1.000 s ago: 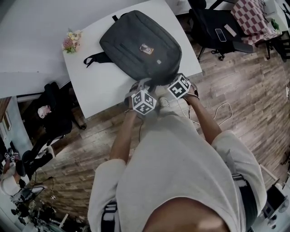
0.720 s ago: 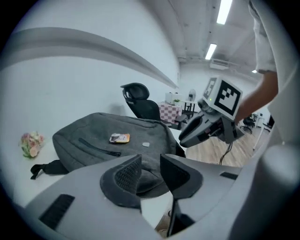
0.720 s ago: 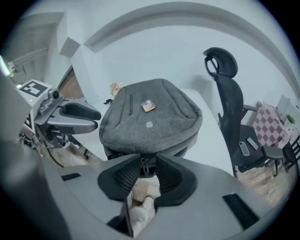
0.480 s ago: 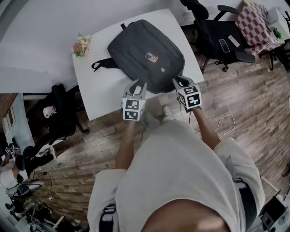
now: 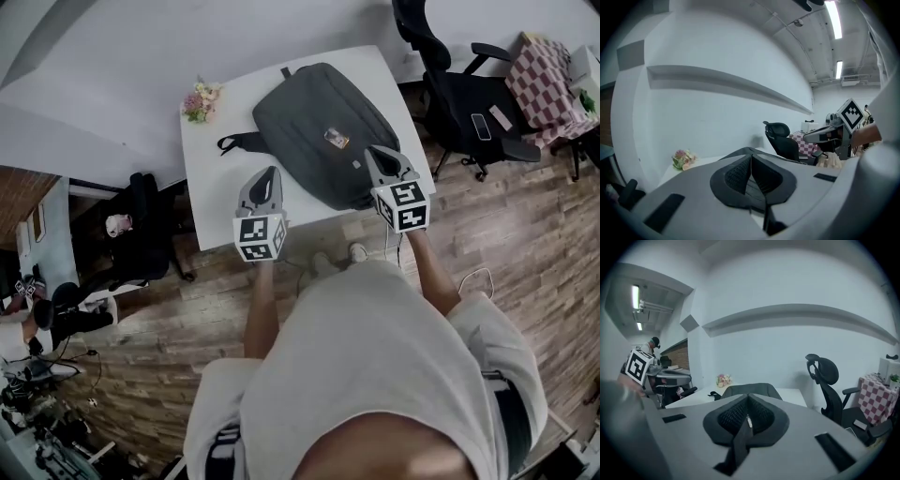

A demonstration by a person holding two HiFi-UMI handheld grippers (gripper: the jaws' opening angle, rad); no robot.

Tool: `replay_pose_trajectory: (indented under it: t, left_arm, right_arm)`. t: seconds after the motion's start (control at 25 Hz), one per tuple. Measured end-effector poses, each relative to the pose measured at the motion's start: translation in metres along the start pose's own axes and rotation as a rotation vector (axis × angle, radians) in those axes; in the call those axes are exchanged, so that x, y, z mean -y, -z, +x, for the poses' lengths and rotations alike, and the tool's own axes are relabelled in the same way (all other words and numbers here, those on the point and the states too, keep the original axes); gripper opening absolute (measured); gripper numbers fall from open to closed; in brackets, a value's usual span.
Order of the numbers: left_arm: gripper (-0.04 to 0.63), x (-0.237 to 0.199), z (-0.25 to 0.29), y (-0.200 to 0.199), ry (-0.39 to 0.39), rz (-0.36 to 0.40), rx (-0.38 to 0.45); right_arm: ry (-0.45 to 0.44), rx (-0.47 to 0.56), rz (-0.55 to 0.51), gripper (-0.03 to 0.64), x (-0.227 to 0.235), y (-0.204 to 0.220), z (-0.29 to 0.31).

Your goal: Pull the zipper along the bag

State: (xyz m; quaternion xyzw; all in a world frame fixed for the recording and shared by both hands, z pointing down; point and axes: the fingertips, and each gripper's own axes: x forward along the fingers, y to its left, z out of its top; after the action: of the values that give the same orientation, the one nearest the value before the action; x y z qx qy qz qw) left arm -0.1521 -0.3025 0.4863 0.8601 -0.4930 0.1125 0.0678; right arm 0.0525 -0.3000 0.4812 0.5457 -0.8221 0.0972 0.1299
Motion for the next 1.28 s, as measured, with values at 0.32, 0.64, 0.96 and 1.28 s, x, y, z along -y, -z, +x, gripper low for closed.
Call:
replay_pose_trajectory:
  t: [0.32, 0.64, 0.96, 1.28]
  left_arm:
    - [0.026, -0.036, -0.019, -0.024, -0.098, -0.009, 0.048]
    - [0.026, -0.049, -0.022, -0.023, -0.124, -0.008, 0.046]
    - [0.026, -0.042, -0.011, -0.024, -0.110, 0.012, 0.041]
    - [0.026, -0.037, -0.004, -0.021, -0.095, 0.001, 0.032]
  right_arm:
    - [-0.064, 0.048, -0.020, 0.014, -0.019, -0.030, 0.015]
    - [-0.075, 0.044, -0.045, 0.012, -0.028, -0.032, 0.028]
    - [-0.082, 0.048, -0.036, 0.012, -0.026, -0.034, 0.030]
    - [-0.080, 0.043, -0.045, 0.012, -0.025, -0.033, 0.031]
